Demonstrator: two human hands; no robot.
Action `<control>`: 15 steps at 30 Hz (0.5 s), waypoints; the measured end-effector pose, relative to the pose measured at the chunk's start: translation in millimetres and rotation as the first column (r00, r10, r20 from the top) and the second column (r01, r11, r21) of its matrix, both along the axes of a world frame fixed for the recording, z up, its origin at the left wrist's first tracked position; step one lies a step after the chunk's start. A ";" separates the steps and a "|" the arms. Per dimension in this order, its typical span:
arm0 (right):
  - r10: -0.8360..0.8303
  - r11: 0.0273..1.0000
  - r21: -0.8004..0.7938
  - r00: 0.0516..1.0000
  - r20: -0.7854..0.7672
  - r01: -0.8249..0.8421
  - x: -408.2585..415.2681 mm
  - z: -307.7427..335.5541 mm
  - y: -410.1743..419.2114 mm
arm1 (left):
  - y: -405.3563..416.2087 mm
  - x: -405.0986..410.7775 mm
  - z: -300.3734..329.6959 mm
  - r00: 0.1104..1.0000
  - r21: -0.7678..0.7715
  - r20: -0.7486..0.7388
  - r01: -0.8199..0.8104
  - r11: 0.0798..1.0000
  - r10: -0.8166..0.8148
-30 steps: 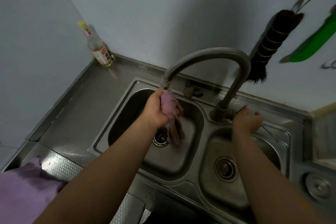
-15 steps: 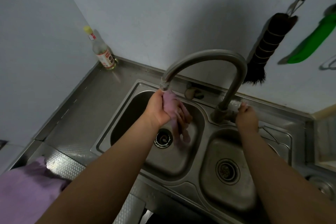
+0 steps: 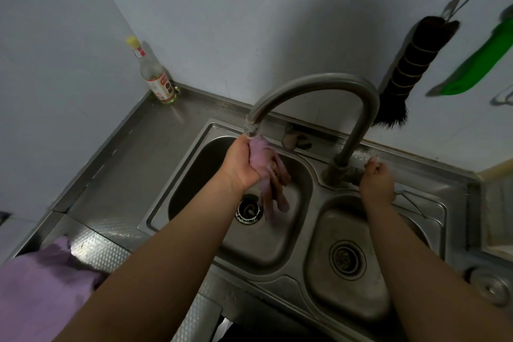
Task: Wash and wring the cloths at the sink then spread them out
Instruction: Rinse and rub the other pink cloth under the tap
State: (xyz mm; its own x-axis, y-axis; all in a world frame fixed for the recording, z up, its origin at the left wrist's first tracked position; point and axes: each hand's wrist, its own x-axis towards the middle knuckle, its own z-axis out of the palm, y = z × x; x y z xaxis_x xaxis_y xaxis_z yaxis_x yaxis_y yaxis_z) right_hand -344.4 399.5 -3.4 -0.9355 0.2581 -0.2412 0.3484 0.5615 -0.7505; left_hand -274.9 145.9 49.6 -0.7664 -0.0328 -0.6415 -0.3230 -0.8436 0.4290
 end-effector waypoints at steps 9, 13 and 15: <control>-0.021 0.999 -0.040 0.999 -0.039 0.019 5.0 -5.6 -0.9 | -5.1 -0.3 -4.4 0.999 0.028 -0.035 0.013 1.000 -0.013; -0.046 0.998 -0.045 0.998 -0.053 0.044 6.2 -5.0 -1.1 | -5.7 -1.1 -4.1 0.997 0.058 -0.053 0.051 0.997 -0.048; -0.057 0.996 -0.069 0.997 -0.046 0.054 7.6 -2.4 -4.3 | -7.9 -2.7 -7.1 0.998 0.061 -0.042 0.056 0.997 -0.054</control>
